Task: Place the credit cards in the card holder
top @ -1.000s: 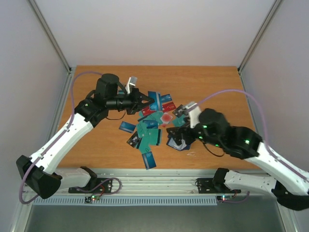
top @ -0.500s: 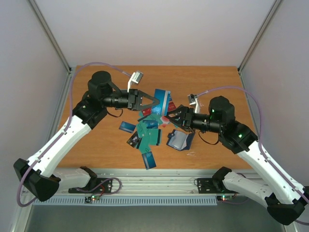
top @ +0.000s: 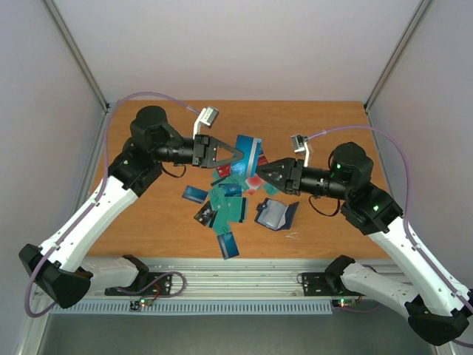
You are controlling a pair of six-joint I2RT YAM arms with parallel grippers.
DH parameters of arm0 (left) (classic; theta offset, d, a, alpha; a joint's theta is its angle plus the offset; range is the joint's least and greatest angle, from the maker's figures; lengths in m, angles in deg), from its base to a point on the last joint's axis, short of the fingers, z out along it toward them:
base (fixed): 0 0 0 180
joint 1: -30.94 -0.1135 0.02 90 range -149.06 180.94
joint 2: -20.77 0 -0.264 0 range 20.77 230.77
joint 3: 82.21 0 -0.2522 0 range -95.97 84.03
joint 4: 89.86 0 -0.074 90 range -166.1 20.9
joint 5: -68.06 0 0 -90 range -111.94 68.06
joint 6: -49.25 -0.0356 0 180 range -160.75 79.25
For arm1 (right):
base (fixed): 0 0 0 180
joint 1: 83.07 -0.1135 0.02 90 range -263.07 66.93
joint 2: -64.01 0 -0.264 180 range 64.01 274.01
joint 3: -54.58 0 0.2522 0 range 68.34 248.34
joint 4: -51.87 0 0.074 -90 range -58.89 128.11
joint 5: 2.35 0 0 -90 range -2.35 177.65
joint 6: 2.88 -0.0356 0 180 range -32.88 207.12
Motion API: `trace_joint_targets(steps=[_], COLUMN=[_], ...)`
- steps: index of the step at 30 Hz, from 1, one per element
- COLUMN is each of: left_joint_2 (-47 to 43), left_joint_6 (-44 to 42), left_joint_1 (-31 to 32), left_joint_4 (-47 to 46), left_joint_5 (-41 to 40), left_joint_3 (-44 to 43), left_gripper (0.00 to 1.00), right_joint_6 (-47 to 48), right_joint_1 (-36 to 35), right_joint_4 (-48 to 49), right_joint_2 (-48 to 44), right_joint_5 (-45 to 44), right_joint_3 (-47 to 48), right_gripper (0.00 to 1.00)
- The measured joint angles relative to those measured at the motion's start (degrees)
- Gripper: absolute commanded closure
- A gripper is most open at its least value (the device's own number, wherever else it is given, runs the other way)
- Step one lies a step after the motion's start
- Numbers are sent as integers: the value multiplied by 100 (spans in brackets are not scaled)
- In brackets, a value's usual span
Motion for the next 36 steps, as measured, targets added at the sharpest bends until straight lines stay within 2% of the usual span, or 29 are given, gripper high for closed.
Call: trace_joint_targets(steps=[4, 16, 25, 30, 33, 36], left_joint_2=[0, 52, 98, 131, 179, 199], left_joint_6=[31, 356, 365, 345, 341, 341], left_joint_1=[0, 66, 83, 107, 114, 129], left_joint_4=[-7, -240, -221, -188, -170, -168], left_joint_5=[46, 282, 284, 313, 334, 354], left_joint_3=[-22, -20, -20, -20, -20, -20], left_gripper=[100, 100, 100, 100, 100, 100], right_joint_6=[59, -11, -118, -170, -190, -201], right_joint_1=[68, 81, 81, 81, 81, 81], right_joint_4=[26, 520, 813, 909, 916, 905], right_joint_2=[-94, 129, 264, 328, 341, 345], right_joint_5=[42, 334, 479, 555, 562, 560], right_joint_3=[50, 109, 136, 173, 173, 173], right_gripper=[61, 68, 89, 90, 98, 99])
